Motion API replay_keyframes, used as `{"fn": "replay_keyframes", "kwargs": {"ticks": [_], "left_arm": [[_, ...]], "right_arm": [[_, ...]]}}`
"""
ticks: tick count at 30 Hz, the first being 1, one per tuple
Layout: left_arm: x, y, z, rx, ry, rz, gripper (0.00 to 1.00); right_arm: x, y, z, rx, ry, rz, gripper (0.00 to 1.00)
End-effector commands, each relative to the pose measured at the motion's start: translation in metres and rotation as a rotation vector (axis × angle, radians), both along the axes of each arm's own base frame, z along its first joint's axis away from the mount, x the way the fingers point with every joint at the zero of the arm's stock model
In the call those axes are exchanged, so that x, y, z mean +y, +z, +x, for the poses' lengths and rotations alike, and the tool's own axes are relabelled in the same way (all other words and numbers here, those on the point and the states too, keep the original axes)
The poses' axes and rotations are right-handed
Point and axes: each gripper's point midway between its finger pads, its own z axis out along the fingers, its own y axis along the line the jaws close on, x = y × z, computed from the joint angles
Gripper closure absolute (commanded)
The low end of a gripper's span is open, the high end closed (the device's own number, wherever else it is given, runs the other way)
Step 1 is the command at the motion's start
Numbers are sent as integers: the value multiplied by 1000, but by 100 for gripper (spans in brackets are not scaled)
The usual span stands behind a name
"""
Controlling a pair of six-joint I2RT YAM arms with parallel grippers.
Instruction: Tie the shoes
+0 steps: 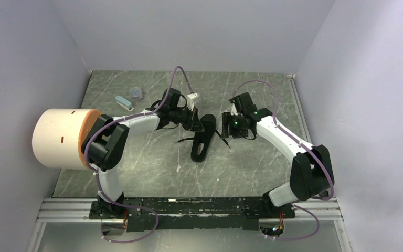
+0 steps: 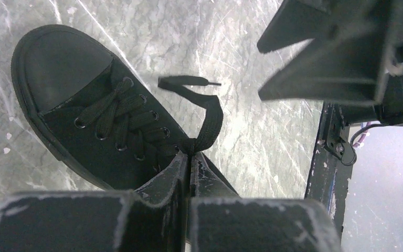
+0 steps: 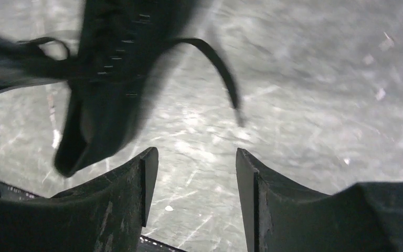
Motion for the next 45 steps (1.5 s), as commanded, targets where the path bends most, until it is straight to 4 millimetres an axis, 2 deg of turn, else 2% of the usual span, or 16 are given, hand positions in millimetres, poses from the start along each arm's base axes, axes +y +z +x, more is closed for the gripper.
{"fn": "replay_keyframes", "kwargs": {"ticks": [1,7,10,14,16,18,21,23,24,26,30,32,35,37,41,45], "left_arm": [[1,16,3,-11,2,-13,95],[3,13,1,24,9,-11,95],[6,12,2,40,25,-22,95],[7,12,3,66,30,-36,95],[7,12,3,75,30,-42,95],[6,12,3,83,30,-48,95],[5,8,3,109,31,-43,95],[5,6,4,124,39,-36,95],[5,5,4,131,43,-33,95],[6,5,5,149,56,-26,95],[7,6,5,185,69,-17,95],[9,6,5,194,81,-15,95],[12,2,5,230,101,-12,95],[14,-1,5,265,120,-10,95],[19,-2,8,319,172,-9,95],[21,-1,6,360,190,-25,95]], "right_arm": [[-37,-28,-9,123,-211,-58,40],[-17,-44,6,102,-189,-28,39],[-21,-66,11,117,-192,-80,39],[-25,-90,15,141,-199,-137,46],[-23,-97,18,131,-197,-148,50],[-30,-102,21,102,-222,-211,53],[-49,-109,25,53,-280,-333,66],[-54,-111,29,27,-281,-359,92],[-51,-109,33,12,-268,-347,100],[-37,-95,44,-41,-214,-277,100],[-6,-34,71,-240,-158,-79,100],[8,-10,83,-312,-139,-2,100],[32,21,108,-381,-120,106,100],[48,34,121,-391,-130,174,100],[75,33,147,-334,-242,298,100],[132,9,154,-214,-180,437,100]]}}
